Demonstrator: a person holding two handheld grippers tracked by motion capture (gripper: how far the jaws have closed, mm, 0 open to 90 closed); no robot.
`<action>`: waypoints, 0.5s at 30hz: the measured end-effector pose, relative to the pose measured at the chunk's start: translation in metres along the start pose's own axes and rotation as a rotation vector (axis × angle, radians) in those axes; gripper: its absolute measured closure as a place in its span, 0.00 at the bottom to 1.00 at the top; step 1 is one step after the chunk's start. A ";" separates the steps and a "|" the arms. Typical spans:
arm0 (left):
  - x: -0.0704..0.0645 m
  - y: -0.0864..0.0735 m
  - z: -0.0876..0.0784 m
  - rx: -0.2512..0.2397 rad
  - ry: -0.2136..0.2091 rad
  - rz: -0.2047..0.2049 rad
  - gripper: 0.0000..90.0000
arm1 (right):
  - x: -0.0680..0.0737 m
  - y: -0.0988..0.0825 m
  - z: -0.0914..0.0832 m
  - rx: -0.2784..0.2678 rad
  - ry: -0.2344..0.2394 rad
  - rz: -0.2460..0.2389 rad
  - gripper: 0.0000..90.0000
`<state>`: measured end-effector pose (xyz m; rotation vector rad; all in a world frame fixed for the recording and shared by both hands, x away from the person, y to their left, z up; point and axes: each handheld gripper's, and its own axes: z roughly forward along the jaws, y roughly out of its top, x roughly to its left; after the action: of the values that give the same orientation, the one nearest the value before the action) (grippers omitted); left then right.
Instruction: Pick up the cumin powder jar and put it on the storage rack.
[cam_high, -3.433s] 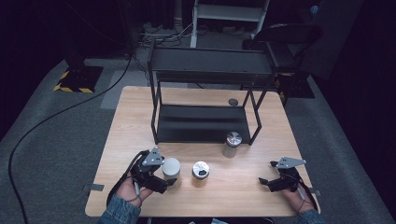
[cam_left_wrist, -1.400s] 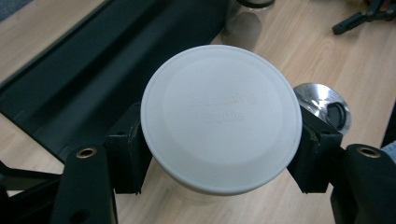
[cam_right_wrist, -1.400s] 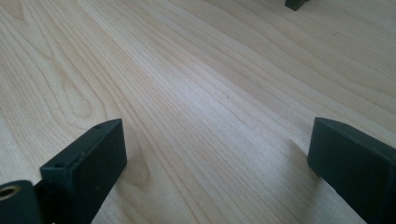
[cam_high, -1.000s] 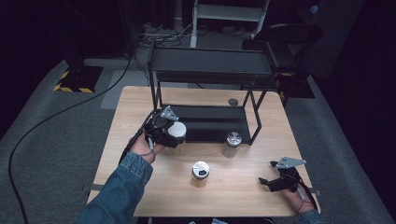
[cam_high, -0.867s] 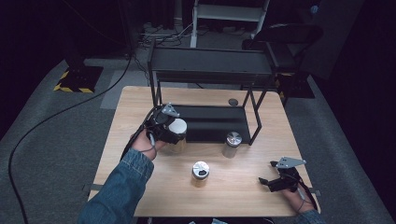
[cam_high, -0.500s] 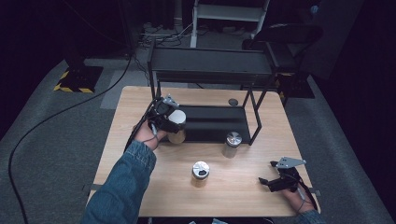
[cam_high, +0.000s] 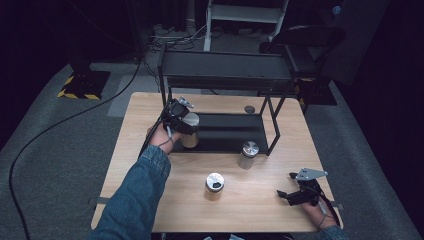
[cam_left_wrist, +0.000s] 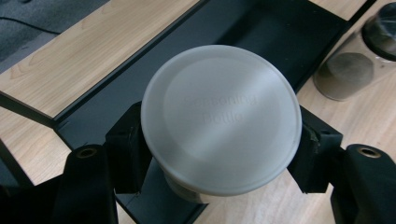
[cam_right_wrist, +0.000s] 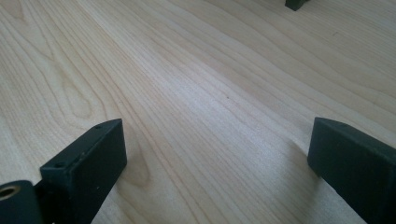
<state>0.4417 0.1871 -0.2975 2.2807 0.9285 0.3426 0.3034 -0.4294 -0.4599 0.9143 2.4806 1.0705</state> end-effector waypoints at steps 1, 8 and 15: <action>0.001 0.001 0.002 0.000 -0.001 -0.001 0.37 | 0.000 0.000 0.000 0.000 0.000 0.000 0.05; 0.004 0.006 0.017 0.029 -0.002 -0.018 0.37 | 0.001 0.000 0.000 0.000 -0.002 0.003 0.05; 0.006 0.010 0.025 0.054 0.000 -0.022 0.37 | 0.001 0.000 0.000 0.000 -0.005 0.005 0.05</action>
<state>0.4623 0.1742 -0.3100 2.3176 0.9732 0.3114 0.3027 -0.4280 -0.4599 0.9232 2.4754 1.0681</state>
